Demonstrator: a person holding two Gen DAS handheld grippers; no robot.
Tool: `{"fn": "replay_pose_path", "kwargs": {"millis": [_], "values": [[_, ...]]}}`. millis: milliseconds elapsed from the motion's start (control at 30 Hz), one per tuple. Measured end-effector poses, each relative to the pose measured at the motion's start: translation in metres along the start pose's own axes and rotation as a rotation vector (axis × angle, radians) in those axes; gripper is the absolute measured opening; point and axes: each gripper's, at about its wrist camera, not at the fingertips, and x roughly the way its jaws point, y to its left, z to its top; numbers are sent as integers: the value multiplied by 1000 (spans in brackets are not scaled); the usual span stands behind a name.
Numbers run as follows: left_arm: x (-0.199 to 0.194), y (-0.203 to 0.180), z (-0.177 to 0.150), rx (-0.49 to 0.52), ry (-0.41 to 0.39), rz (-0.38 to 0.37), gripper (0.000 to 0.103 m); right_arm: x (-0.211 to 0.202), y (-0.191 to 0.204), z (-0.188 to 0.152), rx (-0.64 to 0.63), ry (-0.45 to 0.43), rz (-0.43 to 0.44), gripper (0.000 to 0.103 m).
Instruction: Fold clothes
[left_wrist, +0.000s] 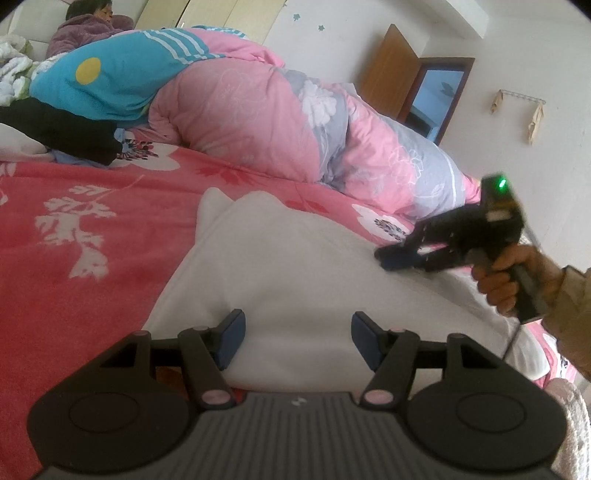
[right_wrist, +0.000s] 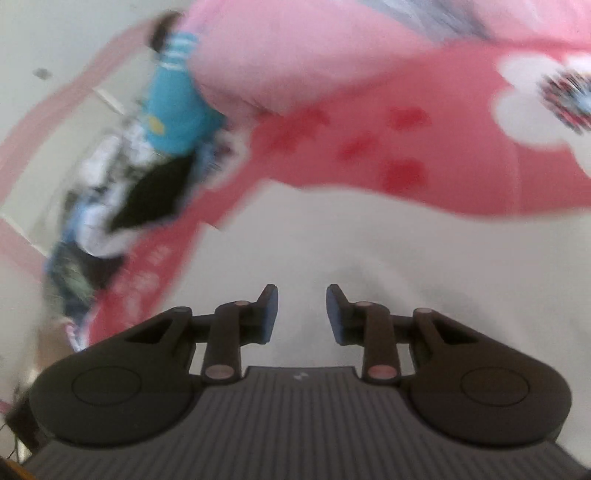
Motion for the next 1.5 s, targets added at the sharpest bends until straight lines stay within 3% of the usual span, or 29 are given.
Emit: {"fn": "replay_pose_path", "kwargs": {"millis": [33,133,200,300,367,433,533,600,667,733,933,1000,1100,1167,1267,1367,1500], "values": [[0,0,0,-3,-1,1,65,-4,-14,3,65,-35,-14,18],[2,0,0,-12,-4,6,65,-18,-52,13,230,-156,-87,21],[3,0,-1,-9,-7,9,65,-32,-58,17,237,-213,-160,24],[3,0,-3,1,-10,11,65,-51,-49,4,212,-194,-50,24],[3,0,-3,4,-14,11,65,-59,-36,-12,159,-139,45,26],[4,0,-4,3,-16,11,65,-59,-28,-27,103,-76,81,27],[4,0,-5,2,-19,10,65,-59,-41,-35,69,-70,-14,23],[5,0,-5,2,-21,10,65,-66,-65,-29,130,-143,-49,18],[5,1,-6,3,-23,9,65,-80,-87,-23,232,-238,-123,20],[5,1,-7,6,-25,8,65,-94,-96,-21,257,-281,-171,23],[5,2,-9,20,-28,6,65,-108,-64,-51,168,-191,39,23],[6,3,-9,21,-29,4,65,-107,-63,-56,129,-174,-3,23],[6,4,-9,16,-30,1,65,-107,-92,-47,157,-213,-133,19],[6,4,-9,15,-31,0,65,-111,-122,-37,265,-273,-139,10],[6,4,-9,18,-30,1,65,-123,-135,-29,327,-323,-159,15],[7,5,-10,21,-30,1,65,-129,-115,-32,250,-297,-97,18],[7,5,-10,23,-31,1,65,-109,-94,-35,163,-156,20,20]]}}
